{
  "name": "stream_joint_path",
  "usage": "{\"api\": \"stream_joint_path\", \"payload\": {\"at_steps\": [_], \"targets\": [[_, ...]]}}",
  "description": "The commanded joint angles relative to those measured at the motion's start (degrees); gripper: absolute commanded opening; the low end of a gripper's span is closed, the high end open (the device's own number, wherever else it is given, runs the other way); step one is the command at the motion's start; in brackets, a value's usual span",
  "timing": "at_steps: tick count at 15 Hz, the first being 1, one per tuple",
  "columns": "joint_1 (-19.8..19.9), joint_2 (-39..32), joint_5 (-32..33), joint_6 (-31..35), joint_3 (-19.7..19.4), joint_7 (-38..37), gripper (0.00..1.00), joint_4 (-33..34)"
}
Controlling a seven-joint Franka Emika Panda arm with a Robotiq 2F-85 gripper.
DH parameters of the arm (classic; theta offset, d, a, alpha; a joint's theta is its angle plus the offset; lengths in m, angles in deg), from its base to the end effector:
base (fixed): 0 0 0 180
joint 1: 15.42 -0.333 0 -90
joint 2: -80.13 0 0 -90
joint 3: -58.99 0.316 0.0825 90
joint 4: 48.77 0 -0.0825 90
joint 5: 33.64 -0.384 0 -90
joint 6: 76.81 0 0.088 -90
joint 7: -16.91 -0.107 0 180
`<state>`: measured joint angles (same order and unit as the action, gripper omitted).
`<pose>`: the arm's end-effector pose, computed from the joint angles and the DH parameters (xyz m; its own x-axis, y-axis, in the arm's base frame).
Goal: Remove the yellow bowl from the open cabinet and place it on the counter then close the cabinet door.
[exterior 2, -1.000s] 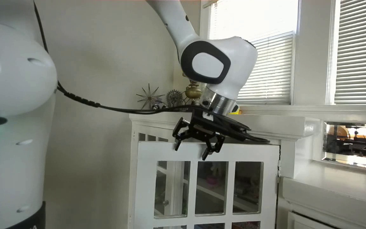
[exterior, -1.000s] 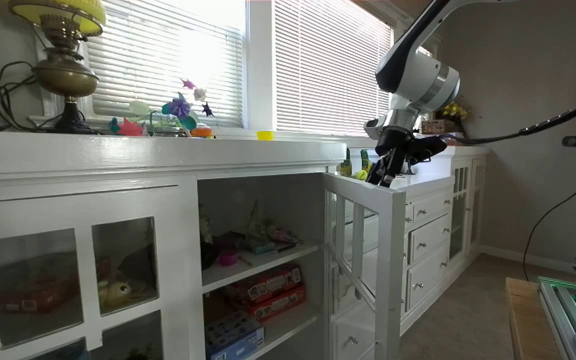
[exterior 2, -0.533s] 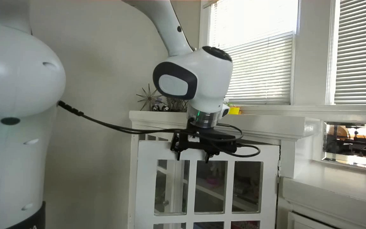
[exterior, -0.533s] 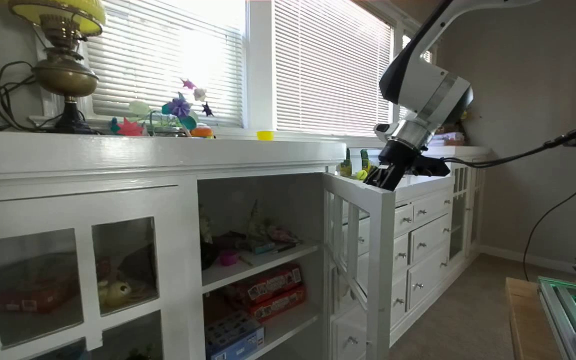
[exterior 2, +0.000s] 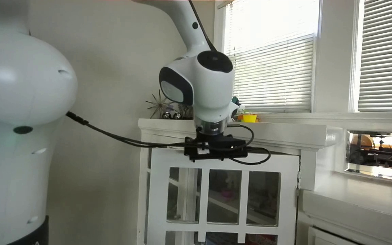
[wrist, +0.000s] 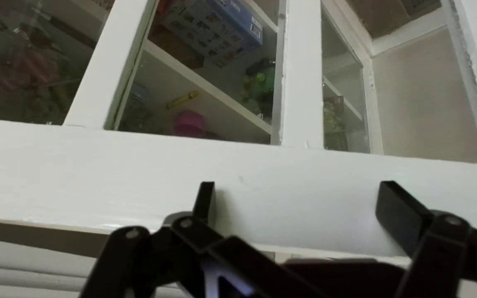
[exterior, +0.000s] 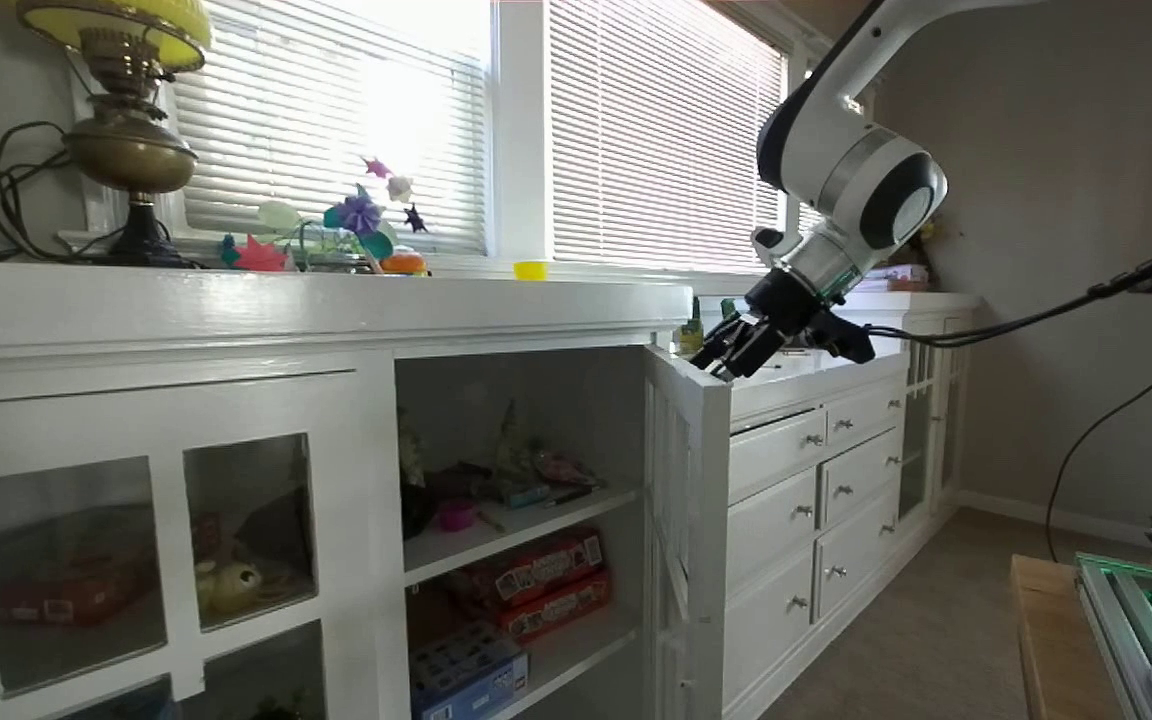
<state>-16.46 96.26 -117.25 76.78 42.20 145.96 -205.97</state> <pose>0.3634 -0.1280 0.3030 0.5242 0.4718 0.7090 0.5747 -0.8103 0.1142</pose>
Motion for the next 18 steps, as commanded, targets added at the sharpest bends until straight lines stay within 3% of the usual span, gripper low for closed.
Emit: {"api": "stream_joint_path", "payload": {"at_steps": [1, 8, 18], "targets": [[-1.57, -1.22, -8.13, 1.62, 0.66, 5.87, 1.0, 1.14], [-2.14, -11.04, -24.1, 0.95, 0.84, 14.06, 1.0, 11.38], [-2.07, -26.21, -35.58, 2.81, 1.69, 13.01, 1.0, 26.16]]}}
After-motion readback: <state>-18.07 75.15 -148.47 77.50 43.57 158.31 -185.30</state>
